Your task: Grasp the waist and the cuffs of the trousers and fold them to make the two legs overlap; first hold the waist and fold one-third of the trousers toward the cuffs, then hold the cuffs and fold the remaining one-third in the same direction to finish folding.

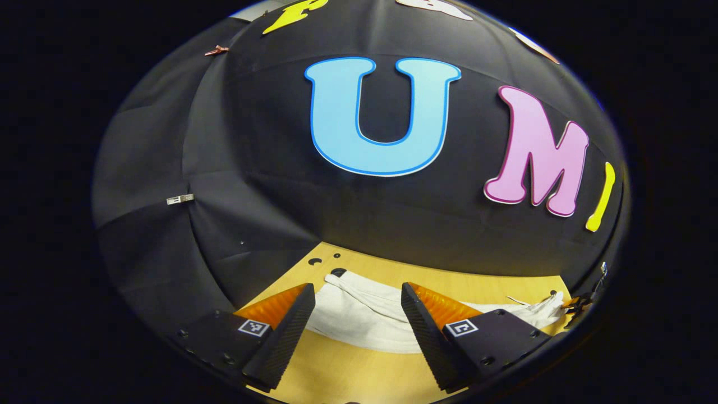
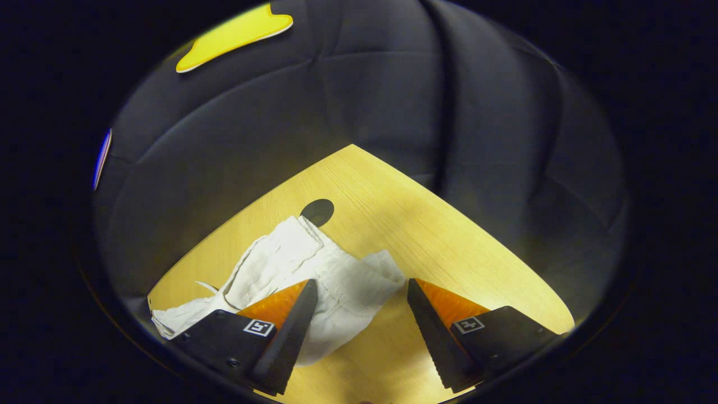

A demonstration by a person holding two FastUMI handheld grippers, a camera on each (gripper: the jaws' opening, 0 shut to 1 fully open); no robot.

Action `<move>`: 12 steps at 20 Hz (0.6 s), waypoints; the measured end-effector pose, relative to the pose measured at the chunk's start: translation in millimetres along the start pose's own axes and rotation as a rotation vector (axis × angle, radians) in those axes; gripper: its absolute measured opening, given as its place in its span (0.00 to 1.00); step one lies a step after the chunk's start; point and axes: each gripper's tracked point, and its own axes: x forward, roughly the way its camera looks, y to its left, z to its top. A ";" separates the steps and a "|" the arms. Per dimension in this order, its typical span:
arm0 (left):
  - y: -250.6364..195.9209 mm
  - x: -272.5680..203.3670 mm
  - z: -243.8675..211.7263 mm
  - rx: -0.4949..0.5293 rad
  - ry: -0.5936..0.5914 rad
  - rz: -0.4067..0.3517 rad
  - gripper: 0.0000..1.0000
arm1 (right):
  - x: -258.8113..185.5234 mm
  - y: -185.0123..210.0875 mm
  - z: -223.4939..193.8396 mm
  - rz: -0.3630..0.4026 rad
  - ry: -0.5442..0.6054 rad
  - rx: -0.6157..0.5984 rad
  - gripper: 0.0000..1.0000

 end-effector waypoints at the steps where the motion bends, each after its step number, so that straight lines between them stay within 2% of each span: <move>1: -6.2 -5.3 -1.1 -0.016 0.002 -0.008 0.98 | 4.0 -0.3 3.8 -0.002 -0.024 -0.009 0.99; 4: -21.2 -18.4 -6.8 -0.042 0.007 -0.031 0.98 | 6.9 0.0 -2.9 -0.021 -0.031 -0.048 0.95; 7: -26.2 -27.9 -16.9 -0.006 0.030 -0.033 0.98 | 8.2 5.7 -7.5 -0.022 -0.041 -0.088 0.66; 9: -25.1 -31.1 -22.7 0.013 0.039 -0.045 0.98 | 9.0 10.9 -10.7 -0.006 -0.043 -0.108 0.34; 10: -19.9 -31.2 -23.9 0.018 0.040 -0.058 0.97 | 8.9 13.0 -14.6 -0.005 -0.036 -0.110 0.34; 11: -16.7 -33.0 -25.7 0.027 0.040 -0.061 0.97 | 8.8 13.9 -14.2 0.011 -0.034 -0.114 0.25; 12: -8.5 -35.6 -30.2 0.033 0.043 -0.051 0.97 | 6.8 12.8 -13.9 0.014 -0.032 -0.112 0.25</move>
